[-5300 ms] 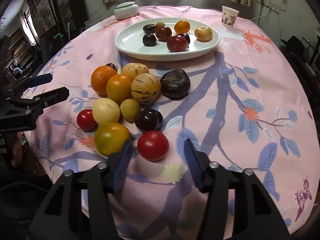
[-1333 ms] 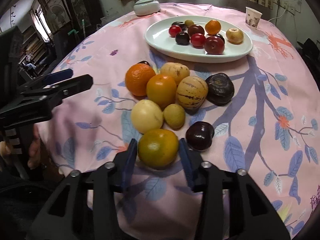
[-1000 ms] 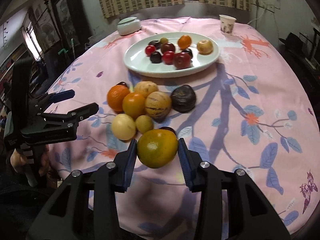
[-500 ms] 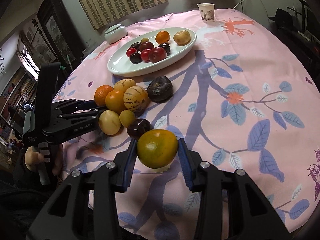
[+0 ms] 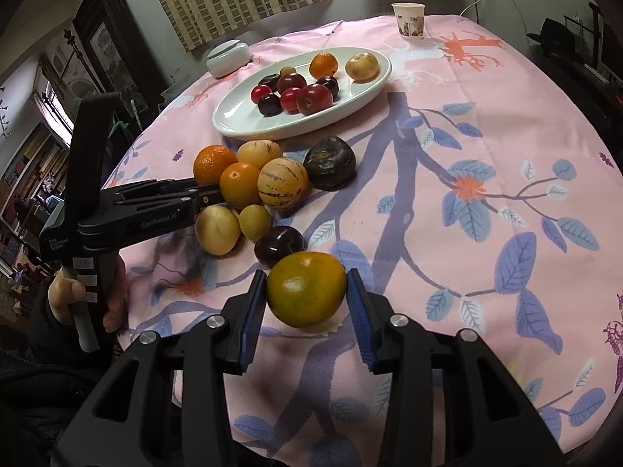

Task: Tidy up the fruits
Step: 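Grasp a green-orange citrus with the right tool while the left tool grasps a tangerine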

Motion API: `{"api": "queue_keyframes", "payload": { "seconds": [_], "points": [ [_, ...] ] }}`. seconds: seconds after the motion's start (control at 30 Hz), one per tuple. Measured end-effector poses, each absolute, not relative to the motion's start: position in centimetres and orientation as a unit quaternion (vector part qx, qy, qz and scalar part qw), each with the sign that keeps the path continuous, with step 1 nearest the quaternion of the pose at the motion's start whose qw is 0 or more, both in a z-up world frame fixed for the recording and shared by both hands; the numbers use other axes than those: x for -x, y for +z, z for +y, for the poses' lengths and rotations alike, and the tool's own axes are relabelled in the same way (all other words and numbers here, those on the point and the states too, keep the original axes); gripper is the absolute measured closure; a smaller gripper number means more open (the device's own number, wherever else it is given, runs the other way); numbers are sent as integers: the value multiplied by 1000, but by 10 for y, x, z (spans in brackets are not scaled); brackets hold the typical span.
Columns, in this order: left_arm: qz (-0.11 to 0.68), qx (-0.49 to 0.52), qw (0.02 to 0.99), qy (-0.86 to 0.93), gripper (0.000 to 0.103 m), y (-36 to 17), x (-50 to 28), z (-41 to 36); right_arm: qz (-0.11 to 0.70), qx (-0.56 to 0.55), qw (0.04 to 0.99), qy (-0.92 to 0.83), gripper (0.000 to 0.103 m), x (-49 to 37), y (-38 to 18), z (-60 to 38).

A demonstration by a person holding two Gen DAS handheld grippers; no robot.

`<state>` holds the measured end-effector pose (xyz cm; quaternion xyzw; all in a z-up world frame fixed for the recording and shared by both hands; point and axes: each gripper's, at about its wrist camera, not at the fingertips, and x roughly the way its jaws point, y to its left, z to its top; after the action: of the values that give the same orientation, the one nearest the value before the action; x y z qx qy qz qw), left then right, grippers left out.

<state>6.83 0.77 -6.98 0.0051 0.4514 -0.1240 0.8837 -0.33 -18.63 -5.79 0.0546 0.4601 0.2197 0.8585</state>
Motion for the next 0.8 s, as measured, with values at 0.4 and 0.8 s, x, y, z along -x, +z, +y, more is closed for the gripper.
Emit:
{"api": "queue_keyframes", "payload": {
  "seconds": [0.4, 0.8],
  "points": [
    [454, -13, 882, -126, 65, -64, -27, 18, 470, -46, 852, 226, 61, -2, -60, -177],
    [446, -15, 884, -137, 64, -66, -45, 11, 465, -50, 858, 213, 61, -1, -55, -185]
  ]
}}
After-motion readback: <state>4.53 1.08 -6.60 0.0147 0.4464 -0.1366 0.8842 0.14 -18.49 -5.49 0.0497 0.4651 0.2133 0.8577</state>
